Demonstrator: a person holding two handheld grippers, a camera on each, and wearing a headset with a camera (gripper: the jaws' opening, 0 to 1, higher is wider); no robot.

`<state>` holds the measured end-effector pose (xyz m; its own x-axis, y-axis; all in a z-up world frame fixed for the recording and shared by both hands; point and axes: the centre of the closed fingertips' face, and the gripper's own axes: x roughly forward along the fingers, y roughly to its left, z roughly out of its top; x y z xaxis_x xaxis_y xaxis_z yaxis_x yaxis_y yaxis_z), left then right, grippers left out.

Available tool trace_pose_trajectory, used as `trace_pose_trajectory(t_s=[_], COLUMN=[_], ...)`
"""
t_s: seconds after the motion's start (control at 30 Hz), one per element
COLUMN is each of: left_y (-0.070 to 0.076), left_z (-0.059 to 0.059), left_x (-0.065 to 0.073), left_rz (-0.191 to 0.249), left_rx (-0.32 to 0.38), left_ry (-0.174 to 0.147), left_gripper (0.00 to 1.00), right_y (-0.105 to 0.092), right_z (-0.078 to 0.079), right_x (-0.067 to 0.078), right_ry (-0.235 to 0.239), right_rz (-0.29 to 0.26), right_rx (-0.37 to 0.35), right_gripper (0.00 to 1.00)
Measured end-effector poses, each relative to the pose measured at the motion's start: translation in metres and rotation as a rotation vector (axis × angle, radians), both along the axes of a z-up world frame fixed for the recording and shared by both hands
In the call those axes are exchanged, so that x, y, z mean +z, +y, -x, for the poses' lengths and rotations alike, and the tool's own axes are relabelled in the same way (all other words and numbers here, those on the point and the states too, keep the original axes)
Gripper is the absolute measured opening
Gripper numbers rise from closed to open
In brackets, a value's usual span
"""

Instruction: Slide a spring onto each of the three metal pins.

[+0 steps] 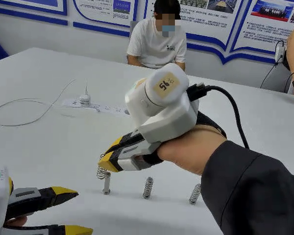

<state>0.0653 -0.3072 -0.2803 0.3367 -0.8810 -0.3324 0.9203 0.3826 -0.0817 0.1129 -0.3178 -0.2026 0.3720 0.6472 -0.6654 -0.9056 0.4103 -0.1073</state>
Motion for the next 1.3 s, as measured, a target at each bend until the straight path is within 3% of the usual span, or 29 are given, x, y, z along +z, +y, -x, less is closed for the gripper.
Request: trace_pose_trajectory(t_s=[0.3,0.83,1.3], left_y=[0.0,0.002,0.005], left_z=[0.0,-0.001,-0.001], left_x=[-0.001,-0.004,-0.008], left_rz=[-0.004,-0.004,-0.002], left_rx=[0.0,0.01,0.023], left_ry=[0.004,0.018,0.034], left_gripper=[0.51,0.52,0.54], right_y=[-0.001,-0.013,-0.015], right_z=[-0.013,-0.036,-0.044], right_x=[-0.002,-0.028,-0.047], right_ry=[-0.01,0.025,0.055], right_rz=[-0.009,0.017,0.026], right_rx=[-0.017,-0.083,-0.108], right_gripper=[0.12,0.12,0.12])
